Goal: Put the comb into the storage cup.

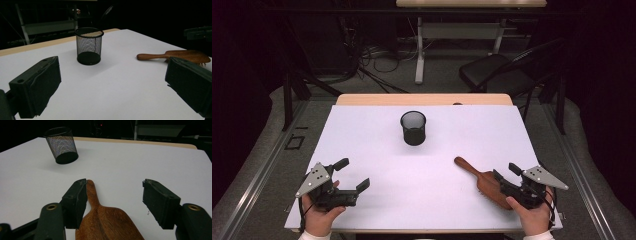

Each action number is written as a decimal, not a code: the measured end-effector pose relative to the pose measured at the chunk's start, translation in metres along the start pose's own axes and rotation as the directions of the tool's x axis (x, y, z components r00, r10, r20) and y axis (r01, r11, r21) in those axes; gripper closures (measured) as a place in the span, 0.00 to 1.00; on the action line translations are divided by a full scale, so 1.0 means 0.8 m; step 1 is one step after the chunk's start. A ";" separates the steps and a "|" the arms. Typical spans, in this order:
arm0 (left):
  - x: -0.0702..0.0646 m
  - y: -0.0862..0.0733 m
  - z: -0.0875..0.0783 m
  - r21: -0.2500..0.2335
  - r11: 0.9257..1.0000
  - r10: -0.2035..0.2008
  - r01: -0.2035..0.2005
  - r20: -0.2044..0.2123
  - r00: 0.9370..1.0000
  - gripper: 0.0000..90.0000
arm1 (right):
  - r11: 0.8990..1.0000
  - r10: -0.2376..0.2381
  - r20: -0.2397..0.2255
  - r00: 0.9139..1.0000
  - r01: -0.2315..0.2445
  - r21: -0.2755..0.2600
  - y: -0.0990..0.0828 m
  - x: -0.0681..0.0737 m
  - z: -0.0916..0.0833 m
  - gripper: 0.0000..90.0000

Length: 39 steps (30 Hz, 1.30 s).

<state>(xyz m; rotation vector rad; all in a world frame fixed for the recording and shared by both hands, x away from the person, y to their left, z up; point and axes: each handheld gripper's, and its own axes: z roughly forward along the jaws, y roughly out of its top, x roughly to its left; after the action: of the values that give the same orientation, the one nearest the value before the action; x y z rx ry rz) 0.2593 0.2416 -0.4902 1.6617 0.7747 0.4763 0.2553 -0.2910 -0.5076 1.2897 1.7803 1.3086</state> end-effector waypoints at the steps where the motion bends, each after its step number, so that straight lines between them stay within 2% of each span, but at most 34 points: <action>1: -0.001 0.000 0.000 0.001 1.000 0.000 0.000 0.002 1.000 0.00 | 1.000 -0.003 0.002 1.000 0.003 -0.005 0.002 0.000 0.001 0.42; 7: -0.001 0.001 0.002 0.000 1.000 -0.009 0.009 0.006 1.000 0.00 | 1.000 0.009 -0.013 1.000 -0.009 0.016 0.012 0.002 0.006 0.45; 11: -0.001 0.000 0.003 0.004 1.000 -0.015 0.015 0.006 1.000 0.00 | 0.998 0.020 -0.015 1.000 -0.019 0.056 0.021 0.003 0.014 0.50; 16: 0.000 -0.001 0.003 0.004 1.000 -0.015 0.015 0.003 1.000 0.00 | 0.995 0.028 -0.067 0.997 -0.022 0.093 0.028 0.001 0.023 0.62; 17: 0.000 -0.001 0.003 0.004 1.000 -0.015 0.015 0.003 1.000 0.00 | 0.995 0.028 -0.067 0.997 -0.022 0.093 0.028 0.001 0.023 0.62; 20: 0.001 -0.001 0.003 0.002 1.000 -0.022 0.022 -0.002 1.000 0.00 | 0.994 0.007 -0.110 0.994 0.005 0.105 0.035 0.005 0.032 0.76; 22: 0.002 -0.002 0.002 0.003 1.000 -0.022 0.022 -0.004 1.000 0.00 | 0.992 0.005 -0.136 0.991 0.012 0.124 0.038 0.007 0.039 0.81; 28: 0.003 -0.003 0.003 0.008 1.000 -0.025 0.025 -0.010 1.000 0.01 | 0.984 -0.015 -0.157 0.988 0.042 0.172 0.041 0.017 0.064 0.99; 31: 0.003 -0.003 0.003 0.009 1.000 -0.024 0.024 -0.010 1.000 0.01 | 0.981 -0.022 -0.161 0.987 0.053 0.187 0.041 0.020 0.073 1.00; 34: 0.003 -0.004 0.004 0.016 1.000 -0.019 0.020 -0.011 1.000 0.01 | 0.972 -0.024 -0.160 0.987 0.060 0.226 0.042 0.026 0.087 1.00; 38: 0.002 -0.004 0.004 0.015 1.000 -0.014 0.014 -0.007 1.000 0.02 | 0.959 -0.024 -0.132 0.991 0.060 0.275 0.039 0.030 0.102 1.00; 39: 0.002 -0.004 0.004 0.015 1.000 -0.014 0.014 -0.007 1.000 0.02 | 0.959 -0.024 -0.132 0.991 0.060 0.275 0.039 0.030 0.102 1.00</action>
<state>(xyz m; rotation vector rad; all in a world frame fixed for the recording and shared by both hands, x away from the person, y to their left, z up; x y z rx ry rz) 0.2621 0.2407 -0.4942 1.6677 0.7968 0.4680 0.3278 -0.2367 -0.5053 1.3309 2.1311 1.1694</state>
